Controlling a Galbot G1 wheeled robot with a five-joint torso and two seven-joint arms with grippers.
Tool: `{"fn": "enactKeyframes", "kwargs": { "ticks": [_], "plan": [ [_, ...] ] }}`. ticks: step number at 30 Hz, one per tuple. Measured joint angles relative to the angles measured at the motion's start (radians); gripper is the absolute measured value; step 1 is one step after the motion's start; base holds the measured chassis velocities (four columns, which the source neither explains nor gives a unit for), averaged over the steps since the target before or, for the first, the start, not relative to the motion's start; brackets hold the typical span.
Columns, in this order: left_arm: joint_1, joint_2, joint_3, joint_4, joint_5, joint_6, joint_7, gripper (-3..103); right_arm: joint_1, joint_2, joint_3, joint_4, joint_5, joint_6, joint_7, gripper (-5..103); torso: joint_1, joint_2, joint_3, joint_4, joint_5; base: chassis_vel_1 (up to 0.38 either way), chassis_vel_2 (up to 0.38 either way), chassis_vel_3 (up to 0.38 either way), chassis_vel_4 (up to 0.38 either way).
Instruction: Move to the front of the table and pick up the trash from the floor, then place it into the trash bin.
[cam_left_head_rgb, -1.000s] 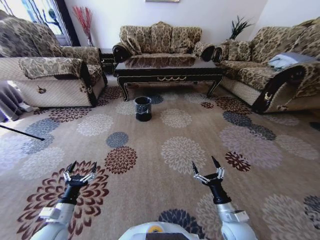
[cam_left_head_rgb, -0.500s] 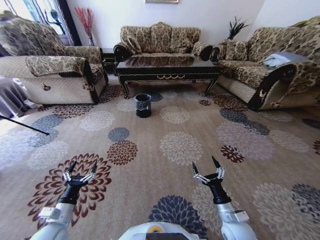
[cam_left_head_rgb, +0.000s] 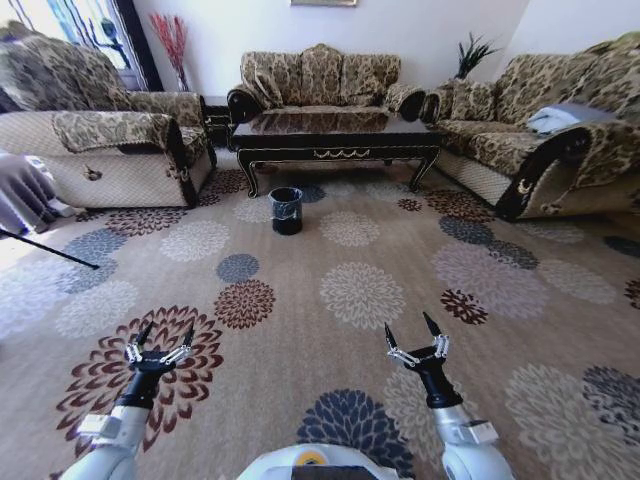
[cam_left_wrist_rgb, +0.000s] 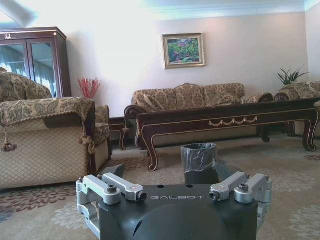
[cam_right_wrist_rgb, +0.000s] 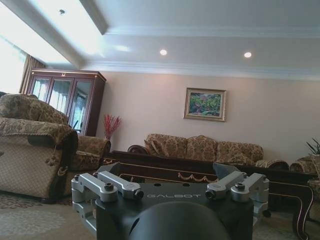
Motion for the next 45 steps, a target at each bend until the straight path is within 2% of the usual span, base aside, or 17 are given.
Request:
{"fn": "enactKeyframes", "kwargs": {
  "ticks": [31, 45],
  "plan": [
    [0.000, 0.000, 0.000, 0.000, 0.000, 0.000, 0.000, 100, 0.000, 0.000, 0.000, 0.000, 0.000, 0.000, 0.000, 100, 0.011, 0.125, 0.113, 0.0000, 0.0000, 0.000, 0.000, 0.000, 0.000],
    [0.000, 0.000, 0.000, 0.000, 0.000, 0.000, 0.000, 100, 0.000, 0.000, 0.000, 0.000, 0.000, 0.000, 0.000, 100, 0.025, 0.187, 0.161, 0.0000, 0.0000, 0.000, 0.000, 0.000, 0.000]
  ]
}}
